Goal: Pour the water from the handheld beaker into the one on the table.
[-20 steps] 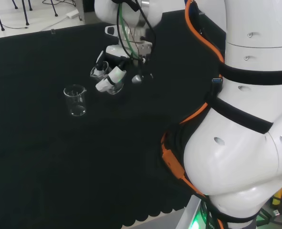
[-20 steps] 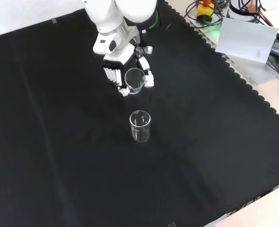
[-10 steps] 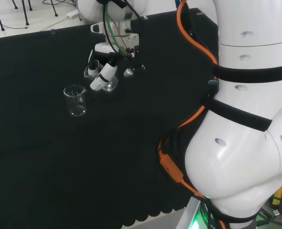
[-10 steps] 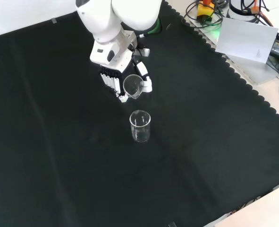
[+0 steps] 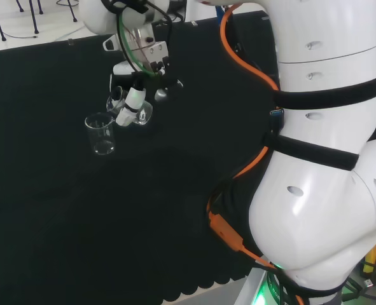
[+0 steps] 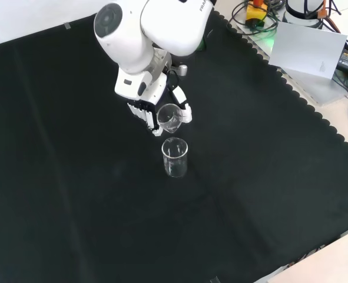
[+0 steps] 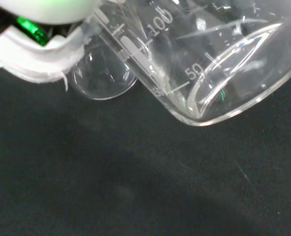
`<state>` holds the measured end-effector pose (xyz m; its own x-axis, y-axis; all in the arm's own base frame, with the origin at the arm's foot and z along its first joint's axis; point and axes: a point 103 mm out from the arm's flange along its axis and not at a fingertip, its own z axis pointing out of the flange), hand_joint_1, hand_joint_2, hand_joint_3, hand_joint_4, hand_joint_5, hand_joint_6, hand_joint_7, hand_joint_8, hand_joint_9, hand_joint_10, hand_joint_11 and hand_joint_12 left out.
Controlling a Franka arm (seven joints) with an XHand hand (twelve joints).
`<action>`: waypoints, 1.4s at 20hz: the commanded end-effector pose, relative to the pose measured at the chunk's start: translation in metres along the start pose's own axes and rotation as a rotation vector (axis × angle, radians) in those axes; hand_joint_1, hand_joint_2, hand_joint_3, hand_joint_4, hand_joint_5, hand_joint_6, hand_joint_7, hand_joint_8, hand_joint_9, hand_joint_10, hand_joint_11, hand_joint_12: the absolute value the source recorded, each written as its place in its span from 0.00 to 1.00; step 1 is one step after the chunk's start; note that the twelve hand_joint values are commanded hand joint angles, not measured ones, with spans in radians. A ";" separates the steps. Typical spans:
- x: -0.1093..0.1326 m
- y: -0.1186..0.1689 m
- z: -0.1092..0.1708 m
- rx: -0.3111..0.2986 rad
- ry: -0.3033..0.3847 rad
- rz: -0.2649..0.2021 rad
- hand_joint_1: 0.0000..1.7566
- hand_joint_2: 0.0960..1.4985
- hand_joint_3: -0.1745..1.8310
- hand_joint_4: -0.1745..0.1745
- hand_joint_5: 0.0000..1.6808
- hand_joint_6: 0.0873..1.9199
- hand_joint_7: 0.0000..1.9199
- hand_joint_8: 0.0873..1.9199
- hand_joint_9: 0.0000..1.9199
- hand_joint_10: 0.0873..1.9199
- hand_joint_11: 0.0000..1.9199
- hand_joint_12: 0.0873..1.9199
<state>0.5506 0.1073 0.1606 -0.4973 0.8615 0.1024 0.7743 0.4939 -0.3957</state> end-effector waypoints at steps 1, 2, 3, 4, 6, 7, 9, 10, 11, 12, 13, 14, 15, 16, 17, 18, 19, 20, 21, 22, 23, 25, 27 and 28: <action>0.001 0.001 -0.002 0.067 -0.059 0.022 0.66 0.33 0.50 0.90 0.78 0.32 0.92 0.01 0.78 0.35 0.71 0.39; 0.013 0.006 -0.006 0.082 -0.083 0.031 0.66 0.33 0.50 0.90 0.78 0.32 0.92 0.01 0.78 0.35 0.71 0.39; 0.022 0.008 -0.009 0.104 -0.106 0.037 0.66 0.33 0.50 0.90 0.78 0.32 0.92 0.01 0.78 0.35 0.71 0.39; 0.014 0.006 -0.005 0.112 -0.111 0.034 0.66 0.33 0.50 0.90 0.78 0.32 0.92 0.01 0.78 0.35 0.71 0.39; 0.006 0.004 -0.005 0.117 -0.113 0.034 0.66 0.33 0.50 0.90 0.78 0.32 0.92 0.01 0.78 0.35 0.71 0.39; 0.004 0.004 -0.006 0.121 -0.116 0.037 0.66 0.33 0.50 0.90 0.78 0.32 0.92 0.01 0.78 0.35 0.71 0.39; 0.003 0.003 -0.010 0.137 -0.125 0.043 0.66 0.33 0.50 0.90 0.78 0.32 0.92 0.01 0.78 0.35 0.71 0.39; 0.003 0.003 -0.011 0.147 -0.131 0.046 0.66 0.33 0.50 0.90 0.78 0.32 0.92 0.01 0.78 0.35 0.71 0.39; 0.004 0.003 -0.012 0.156 -0.136 0.048 0.66 0.33 0.50 0.90 0.78 0.32 0.92 0.01 0.78 0.35 0.71 0.39; 0.004 0.003 -0.013 0.167 -0.144 0.050 0.66 0.33 0.50 0.90 0.78 0.32 0.92 0.01 0.78 0.35 0.71 0.39; 0.004 0.002 -0.014 0.178 -0.152 0.052 0.66 0.33 0.50 0.90 0.78 0.32 0.92 0.01 0.78 0.35 0.72 0.39; 0.005 0.002 -0.015 0.185 -0.159 0.054 0.66 0.33 0.50 0.90 0.78 0.33 0.92 0.01 0.78 0.35 0.72 0.39; 0.005 0.002 -0.016 0.190 -0.164 0.055 0.66 0.33 0.50 0.90 0.78 0.33 0.92 0.01 0.78 0.35 0.72 0.39; 0.005 0.001 -0.017 0.190 -0.165 0.055 0.66 0.32 0.50 0.90 0.78 0.33 0.92 0.01 0.78 0.35 0.72 0.39; 0.005 0.000 -0.018 0.193 -0.168 0.055 0.66 0.32 0.50 0.90 0.78 0.33 0.92 0.01 0.78 0.35 0.72 0.39; 0.005 0.000 -0.019 0.198 -0.171 0.055 0.66 0.32 0.50 0.90 0.78 0.33 0.92 0.01 0.78 0.35 0.72 0.39; 0.006 0.000 -0.020 0.200 -0.174 0.055 0.66 0.32 0.50 0.90 0.78 0.33 0.92 0.01 0.78 0.35 0.72 0.39; 0.007 0.000 -0.021 0.200 -0.175 0.055 0.66 0.32 0.50 0.90 0.78 0.33 0.92 0.01 0.78 0.35 0.72 0.39; 0.008 0.000 -0.022 0.204 -0.179 0.053 0.66 0.32 0.50 0.90 0.78 0.33 0.92 0.01 0.78 0.35 0.72 0.39; 0.010 0.001 -0.023 0.207 -0.183 0.053 0.66 0.32 0.50 0.90 0.78 0.33 0.92 0.01 0.78 0.35 0.72 0.39; 0.011 0.001 -0.023 0.211 -0.186 0.052 0.66 0.32 0.50 0.90 0.78 0.33 0.92 0.01 0.78 0.35 0.72 0.39; 0.014 0.002 -0.024 0.218 -0.192 0.050 0.66 0.32 0.50 0.90 0.78 0.33 0.92 0.01 0.78 0.35 0.72 0.39; 0.016 0.003 -0.025 0.230 -0.200 0.050 0.66 0.32 0.50 0.90 0.78 0.33 0.92 0.01 0.78 0.35 0.72 0.39; 0.017 0.003 -0.026 0.233 -0.205 0.051 0.66 0.32 0.50 0.90 0.78 0.33 0.92 0.01 0.78 0.35 0.72 0.39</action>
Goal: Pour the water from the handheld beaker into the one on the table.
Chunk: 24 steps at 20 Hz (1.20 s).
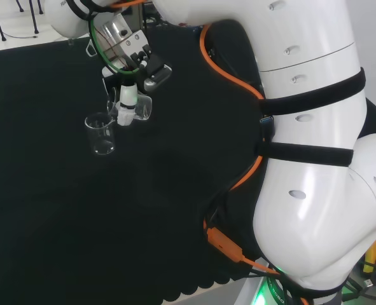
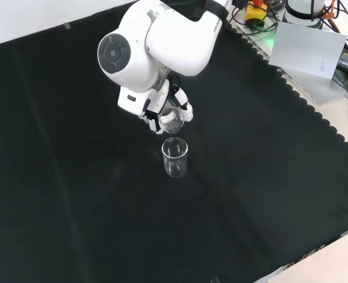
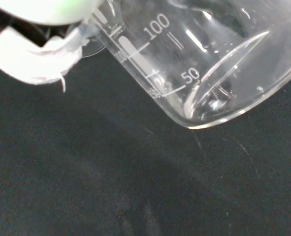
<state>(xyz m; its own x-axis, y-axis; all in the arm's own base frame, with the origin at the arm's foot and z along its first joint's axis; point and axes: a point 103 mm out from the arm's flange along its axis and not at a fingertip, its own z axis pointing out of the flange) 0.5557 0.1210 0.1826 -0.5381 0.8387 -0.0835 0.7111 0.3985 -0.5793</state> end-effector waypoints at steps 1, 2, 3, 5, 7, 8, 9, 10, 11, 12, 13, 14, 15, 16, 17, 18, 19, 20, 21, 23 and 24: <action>0.007 0.001 -0.005 0.026 -0.026 0.002 0.66 0.32 0.50 0.90 0.78 0.33 0.92 0.01 0.78 0.35 0.72 0.39; 0.008 0.001 -0.006 0.032 -0.031 0.003 0.66 0.32 0.50 0.90 0.78 0.33 0.92 0.01 0.78 0.35 0.72 0.39; 0.009 0.001 -0.007 0.035 -0.035 0.003 0.66 0.32 0.50 0.90 0.78 0.33 0.92 0.01 0.78 0.35 0.72 0.39; 0.012 0.001 -0.009 0.039 -0.044 0.005 0.66 0.32 0.50 0.90 0.78 0.33 0.92 0.02 0.78 0.35 0.72 0.39; 0.020 0.003 -0.014 0.044 -0.057 0.012 0.66 0.32 0.50 0.90 0.78 0.33 0.92 0.02 0.78 0.35 0.72 0.39; 0.019 0.002 -0.014 0.048 -0.061 0.012 0.66 0.32 0.50 0.91 0.78 0.33 0.92 0.02 0.78 0.35 0.72 0.39; 0.019 0.002 -0.015 0.052 -0.065 0.013 0.66 0.32 0.50 0.91 0.78 0.33 0.92 0.02 0.78 0.35 0.72 0.39; 0.018 0.001 -0.014 0.057 -0.071 0.014 0.66 0.32 0.50 0.91 0.78 0.33 0.92 0.02 0.78 0.36 0.72 0.39; 0.018 0.001 -0.015 0.059 -0.074 0.016 0.66 0.33 0.50 0.92 0.78 0.34 0.92 0.02 0.78 0.36 0.72 0.39; 0.018 0.001 -0.015 0.059 -0.078 0.019 0.66 0.33 0.50 0.92 0.78 0.34 0.92 0.02 0.78 0.36 0.72 0.39; 0.018 0.001 -0.015 0.061 -0.083 0.021 0.66 0.33 0.50 0.92 0.77 0.34 0.92 0.02 0.78 0.36 0.72 0.39; 0.019 0.001 -0.016 0.063 -0.088 0.024 0.66 0.33 0.50 0.92 0.77 0.34 0.92 0.02 0.78 0.36 0.72 0.39; 0.019 0.001 -0.016 0.065 -0.095 0.029 0.66 0.33 0.50 0.92 0.77 0.34 0.92 0.02 0.78 0.36 0.72 0.39; 0.019 0.001 -0.017 0.065 -0.101 0.033 0.66 0.33 0.50 0.92 0.77 0.34 0.92 0.02 0.78 0.36 0.72 0.39; 0.020 0.001 -0.018 0.067 -0.104 0.038 0.66 0.33 0.50 0.92 0.77 0.34 0.92 0.02 0.78 0.36 0.72 0.39; 0.022 0.001 -0.020 0.068 -0.108 0.042 0.66 0.33 0.50 0.92 0.77 0.34 0.92 0.02 0.78 0.36 0.72 0.39; 0.022 0.001 -0.021 0.071 -0.111 0.046 0.66 0.33 0.50 0.92 0.77 0.34 0.92 0.02 0.78 0.36 0.72 0.39; 0.023 0.001 -0.022 0.074 -0.114 0.050 0.66 0.33 0.50 0.92 0.77 0.35 0.92 0.02 0.78 0.36 0.72 0.39; 0.023 0.001 -0.023 0.075 -0.118 0.054 0.66 0.33 0.50 0.92 0.77 0.35 0.92 0.02 0.78 0.36 0.72 0.39; 0.024 0.001 -0.024 0.078 -0.124 0.061 0.65 0.33 0.50 0.93 0.76 0.36 0.92 0.02 0.77 0.36 0.72 0.39; 0.024 0.002 -0.026 0.078 -0.125 0.061 0.65 0.33 0.50 0.93 0.76 0.36 0.92 0.02 0.77 0.36 0.72 0.39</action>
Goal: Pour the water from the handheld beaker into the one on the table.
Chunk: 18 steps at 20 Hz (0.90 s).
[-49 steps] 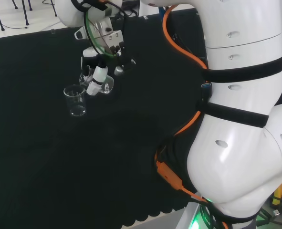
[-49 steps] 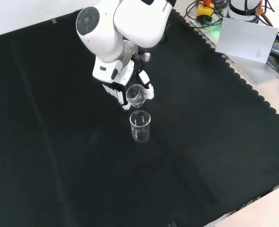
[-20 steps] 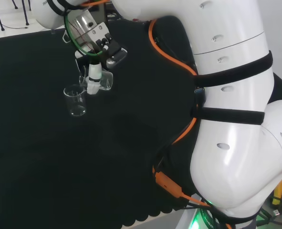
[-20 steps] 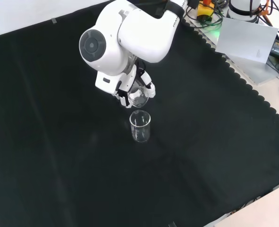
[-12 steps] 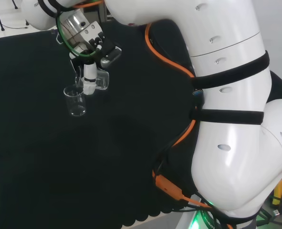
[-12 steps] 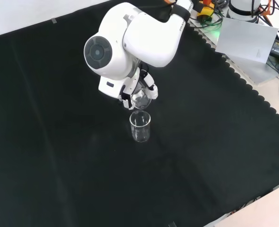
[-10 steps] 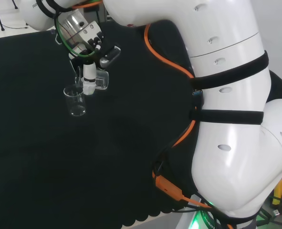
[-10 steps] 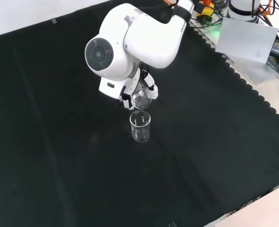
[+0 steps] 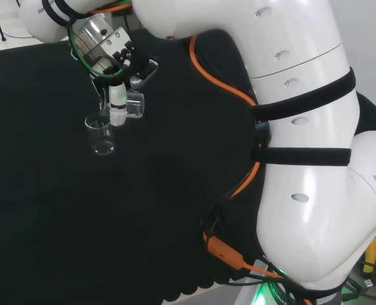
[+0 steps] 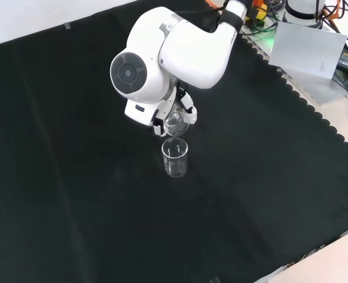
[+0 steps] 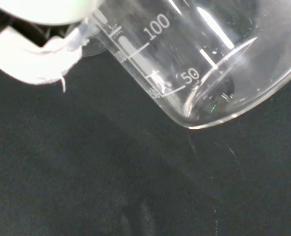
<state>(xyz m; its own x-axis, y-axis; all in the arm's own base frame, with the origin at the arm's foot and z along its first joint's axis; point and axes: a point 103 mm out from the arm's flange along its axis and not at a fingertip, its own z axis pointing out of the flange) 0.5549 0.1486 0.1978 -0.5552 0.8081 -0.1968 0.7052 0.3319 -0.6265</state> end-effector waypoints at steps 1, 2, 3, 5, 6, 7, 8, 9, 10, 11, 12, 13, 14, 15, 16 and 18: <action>0.002 0.000 -0.004 0.014 -0.022 0.019 0.65 0.33 0.50 0.93 0.76 0.36 0.92 0.02 0.77 0.36 0.72 0.39; 0.002 0.000 -0.005 0.012 -0.025 0.022 0.65 0.33 0.50 0.93 0.76 0.36 0.92 0.02 0.77 0.36 0.72 0.39; 0.003 0.000 -0.005 0.013 -0.028 0.024 0.65 0.33 0.50 0.93 0.76 0.36 0.92 0.02 0.77 0.36 0.72 0.39; 0.003 -0.001 -0.006 0.020 -0.029 0.029 0.65 0.33 0.50 0.92 0.76 0.36 0.92 0.02 0.77 0.36 0.72 0.39; 0.003 -0.001 -0.006 0.021 -0.024 0.028 0.65 0.33 0.50 0.92 0.76 0.36 0.92 0.02 0.77 0.36 0.72 0.39; 0.003 -0.001 -0.007 0.022 -0.026 0.030 0.65 0.33 0.50 0.92 0.76 0.36 0.92 0.02 0.77 0.36 0.72 0.39; 0.003 -0.001 -0.007 0.019 -0.025 0.025 0.65 0.33 0.50 0.92 0.76 0.36 0.92 0.02 0.77 0.36 0.72 0.39; 0.003 -0.002 -0.007 0.016 -0.024 0.018 0.65 0.33 0.50 0.92 0.76 0.36 0.92 0.02 0.77 0.37 0.72 0.39; 0.002 -0.002 -0.006 0.017 -0.029 0.017 0.65 0.33 0.50 0.92 0.76 0.36 0.92 0.02 0.77 0.37 0.72 0.39; 0.002 -0.002 -0.006 0.017 -0.032 0.018 0.65 0.33 0.50 0.92 0.76 0.36 0.92 0.02 0.77 0.37 0.72 0.39; 0.001 -0.003 -0.006 0.021 -0.034 0.019 0.65 0.33 0.50 0.92 0.76 0.36 0.92 0.02 0.77 0.37 0.72 0.39; 0.001 -0.003 -0.006 0.027 -0.038 0.021 0.65 0.33 0.50 0.92 0.76 0.36 0.92 0.02 0.77 0.37 0.72 0.39; 0.000 -0.004 -0.005 0.027 -0.041 0.022 0.65 0.33 0.50 0.92 0.76 0.36 0.92 0.02 0.77 0.37 0.72 0.39; 0.001 -0.004 -0.006 0.028 -0.044 0.022 0.65 0.33 0.50 0.92 0.76 0.36 0.92 0.02 0.77 0.37 0.72 0.39; 0.001 -0.004 -0.006 0.031 -0.048 0.023 0.65 0.33 0.50 0.92 0.76 0.36 0.92 0.03 0.77 0.37 0.72 0.39; 0.000 -0.005 -0.006 0.037 -0.053 0.029 0.65 0.33 0.50 0.92 0.76 0.36 0.92 0.03 0.77 0.37 0.72 0.39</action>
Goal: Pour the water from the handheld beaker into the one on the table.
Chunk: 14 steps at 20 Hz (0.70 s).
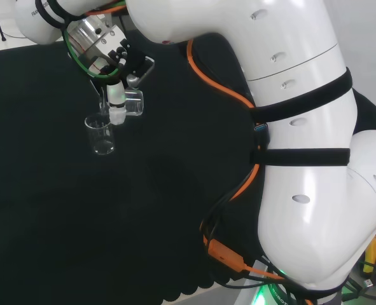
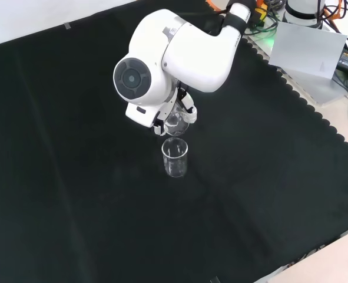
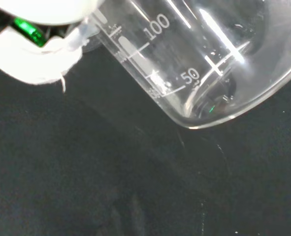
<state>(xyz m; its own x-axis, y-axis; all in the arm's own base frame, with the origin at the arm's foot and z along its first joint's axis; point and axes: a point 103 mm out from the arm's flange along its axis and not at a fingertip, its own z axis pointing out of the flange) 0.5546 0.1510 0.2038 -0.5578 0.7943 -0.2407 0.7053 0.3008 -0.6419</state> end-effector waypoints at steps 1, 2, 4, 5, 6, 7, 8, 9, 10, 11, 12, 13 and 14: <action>0.000 -0.002 0.000 0.008 -0.013 0.009 0.65 0.33 0.50 0.91 0.76 0.36 0.92 0.03 0.77 0.37 0.72 0.39; 0.005 0.000 -0.006 0.023 -0.036 0.011 0.65 0.33 0.50 0.91 0.76 0.36 0.92 0.03 0.77 0.37 0.72 0.39; 0.007 0.000 -0.012 0.057 -0.080 0.032 0.65 0.33 0.50 0.91 0.76 0.36 0.92 0.03 0.77 0.37 0.72 0.39; 0.008 0.000 -0.013 0.068 -0.093 0.042 0.65 0.33 0.50 0.91 0.76 0.36 0.92 0.03 0.77 0.37 0.72 0.39; 0.009 0.000 -0.012 0.063 -0.084 0.039 0.65 0.33 0.50 0.91 0.76 0.36 0.92 0.03 0.77 0.37 0.72 0.39; 0.009 0.000 -0.011 0.054 -0.073 0.037 0.65 0.33 0.50 0.91 0.76 0.36 0.92 0.03 0.77 0.37 0.72 0.39; 0.010 0.000 -0.008 0.050 -0.069 0.037 0.65 0.33 0.50 0.91 0.76 0.36 0.92 0.03 0.77 0.37 0.72 0.39; 0.010 0.000 -0.006 0.047 -0.064 0.038 0.65 0.33 0.50 0.91 0.76 0.37 0.92 0.03 0.77 0.37 0.72 0.39; 0.010 0.001 -0.006 0.049 -0.062 0.038 0.65 0.33 0.50 0.91 0.76 0.37 0.92 0.03 0.77 0.37 0.72 0.39; 0.010 0.001 -0.005 0.045 -0.060 0.036 0.65 0.33 0.50 0.91 0.76 0.37 0.92 0.03 0.77 0.37 0.72 0.39; 0.010 0.001 -0.005 0.047 -0.058 0.036 0.65 0.33 0.50 0.90 0.76 0.37 0.92 0.03 0.77 0.37 0.72 0.39; 0.009 0.001 -0.004 0.041 -0.063 0.018 0.65 0.33 0.50 0.90 0.76 0.37 0.92 0.03 0.77 0.37 0.72 0.39; 0.009 0.001 -0.004 0.046 -0.069 0.018 0.65 0.33 0.50 0.90 0.76 0.37 0.92 0.03 0.77 0.37 0.72 0.39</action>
<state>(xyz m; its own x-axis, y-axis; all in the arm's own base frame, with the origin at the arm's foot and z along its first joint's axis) 0.5624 0.1651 0.2168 -0.5559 0.7754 -0.2997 0.7186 0.2669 -0.6422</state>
